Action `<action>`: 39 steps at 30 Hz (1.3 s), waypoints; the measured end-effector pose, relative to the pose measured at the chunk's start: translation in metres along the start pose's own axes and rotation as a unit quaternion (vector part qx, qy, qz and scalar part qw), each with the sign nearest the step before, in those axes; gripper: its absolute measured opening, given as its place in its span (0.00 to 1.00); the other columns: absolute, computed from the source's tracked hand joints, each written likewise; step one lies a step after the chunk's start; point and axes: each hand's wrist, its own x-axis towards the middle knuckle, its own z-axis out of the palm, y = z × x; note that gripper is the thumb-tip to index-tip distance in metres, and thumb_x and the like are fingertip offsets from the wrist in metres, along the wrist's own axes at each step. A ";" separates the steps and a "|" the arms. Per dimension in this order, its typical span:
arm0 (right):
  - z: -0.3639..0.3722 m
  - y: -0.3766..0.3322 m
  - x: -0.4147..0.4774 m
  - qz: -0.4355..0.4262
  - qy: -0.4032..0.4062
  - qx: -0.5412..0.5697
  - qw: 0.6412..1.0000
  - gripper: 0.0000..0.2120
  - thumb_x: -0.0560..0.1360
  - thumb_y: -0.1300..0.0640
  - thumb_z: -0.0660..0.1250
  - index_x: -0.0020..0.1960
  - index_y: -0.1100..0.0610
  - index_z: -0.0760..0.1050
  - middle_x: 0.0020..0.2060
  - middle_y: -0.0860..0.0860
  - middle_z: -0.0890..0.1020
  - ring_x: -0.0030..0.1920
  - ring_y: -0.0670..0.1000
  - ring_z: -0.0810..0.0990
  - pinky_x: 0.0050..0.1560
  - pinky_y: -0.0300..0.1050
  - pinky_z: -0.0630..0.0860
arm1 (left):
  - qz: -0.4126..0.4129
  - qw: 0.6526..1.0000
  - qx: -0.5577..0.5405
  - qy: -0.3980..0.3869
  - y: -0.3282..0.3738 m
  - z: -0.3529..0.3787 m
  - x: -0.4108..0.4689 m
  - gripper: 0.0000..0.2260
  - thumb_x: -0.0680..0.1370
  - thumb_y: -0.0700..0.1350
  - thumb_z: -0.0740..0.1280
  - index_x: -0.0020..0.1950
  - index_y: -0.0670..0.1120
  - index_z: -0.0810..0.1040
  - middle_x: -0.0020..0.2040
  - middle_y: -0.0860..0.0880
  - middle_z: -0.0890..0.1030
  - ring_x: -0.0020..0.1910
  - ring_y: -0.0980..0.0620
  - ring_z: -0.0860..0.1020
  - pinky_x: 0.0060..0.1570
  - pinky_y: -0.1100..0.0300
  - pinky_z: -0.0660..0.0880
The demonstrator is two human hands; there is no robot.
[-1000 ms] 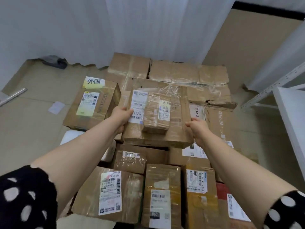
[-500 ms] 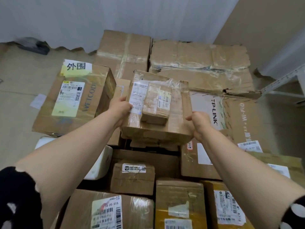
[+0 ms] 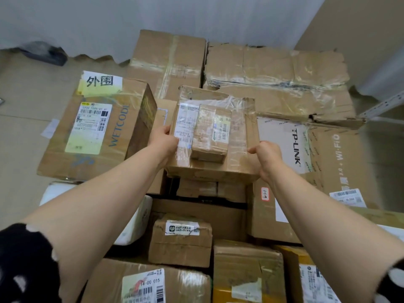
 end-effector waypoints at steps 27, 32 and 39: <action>0.012 0.022 -0.092 -0.213 -0.183 0.002 0.960 0.27 0.69 0.53 0.71 0.67 0.39 0.71 0.62 0.49 0.75 0.58 0.49 0.78 0.58 0.50 0.78 | 0.012 0.997 -0.067 -0.038 -0.009 0.001 -0.084 0.09 0.77 0.37 0.65 0.55 0.43 0.79 0.47 0.44 0.83 0.45 0.48 0.83 0.49 0.53 0.81; -0.031 0.043 -0.104 -0.079 -0.183 0.019 0.980 0.25 0.66 0.59 0.75 0.61 0.50 0.74 0.55 0.55 0.80 0.56 0.55 0.79 0.52 0.45 0.78 | -0.044 0.998 -0.035 -0.035 -0.029 -0.012 -0.107 0.09 0.79 0.41 0.57 0.51 0.45 0.77 0.43 0.45 0.80 0.43 0.48 0.79 0.48 0.54 0.79; -0.059 0.063 -0.099 -0.074 -0.171 -0.079 0.979 0.20 0.68 0.70 0.71 0.55 0.54 0.74 0.54 0.52 0.79 0.52 0.47 0.78 0.41 0.33 0.75 | 0.004 0.938 0.322 -0.132 -0.070 -0.028 -0.113 0.25 0.76 0.49 0.66 0.73 0.48 0.67 0.69 0.48 0.73 0.64 0.49 0.74 0.63 0.54 0.72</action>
